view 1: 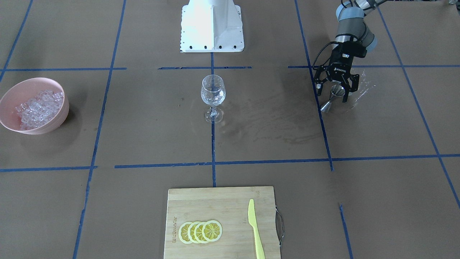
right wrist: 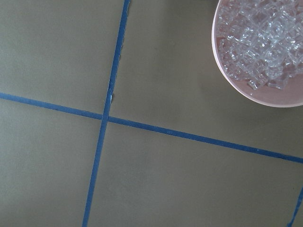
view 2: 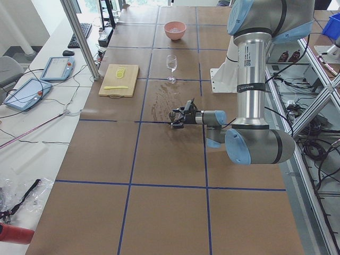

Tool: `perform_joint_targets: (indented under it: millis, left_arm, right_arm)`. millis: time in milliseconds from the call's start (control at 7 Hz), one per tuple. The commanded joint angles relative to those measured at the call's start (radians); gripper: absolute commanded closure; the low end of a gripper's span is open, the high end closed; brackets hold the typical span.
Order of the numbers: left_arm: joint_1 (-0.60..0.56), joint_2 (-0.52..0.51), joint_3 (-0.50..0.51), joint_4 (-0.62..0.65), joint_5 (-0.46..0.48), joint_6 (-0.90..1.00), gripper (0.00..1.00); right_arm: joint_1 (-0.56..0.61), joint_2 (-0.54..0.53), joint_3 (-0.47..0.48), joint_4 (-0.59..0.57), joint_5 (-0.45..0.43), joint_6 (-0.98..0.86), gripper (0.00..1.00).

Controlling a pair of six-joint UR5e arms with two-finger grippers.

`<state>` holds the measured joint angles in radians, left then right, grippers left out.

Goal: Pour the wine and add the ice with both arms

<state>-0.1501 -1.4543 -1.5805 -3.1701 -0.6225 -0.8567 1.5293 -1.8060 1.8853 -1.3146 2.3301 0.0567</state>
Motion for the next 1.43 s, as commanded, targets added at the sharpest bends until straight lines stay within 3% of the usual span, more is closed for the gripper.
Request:
perform_joint_targets:
  millis: [0, 286, 571, 857, 1000, 1286]
  left_arm:
    - [-0.020, 0.005, -0.050, -0.007, 0.001, 0.040, 0.00]
    - [-0.093, 0.003, -0.076, -0.008, -0.011, 0.111, 0.00]
    - [-0.246, -0.001, -0.087, -0.007, -0.164, 0.201, 0.00]
    - [-0.514, -0.009, -0.085, 0.025, -0.482, 0.313, 0.00]
    - [-0.667, -0.017, -0.087, 0.130, -0.695, 0.356, 0.00]
    - [-0.878, -0.037, -0.091, 0.322, -0.978, 0.427, 0.00]
  right_arm:
    - [0.000, 0.000, 0.000, 0.000, 0.000, 0.000, 0.00]
    - [0.000, 0.000, 0.000, 0.000, 0.000, 0.002, 0.00]
    - [0.000, 0.000, 0.003, 0.000, 0.000, 0.009, 0.00]
    - [0.000, 0.000, 0.005, 0.000, 0.000, 0.017, 0.00]
    - [0.000, 0.002, 0.005, 0.000, 0.000, 0.017, 0.00]
    - [0.000, 0.005, 0.003, 0.000, 0.000, 0.017, 0.00]
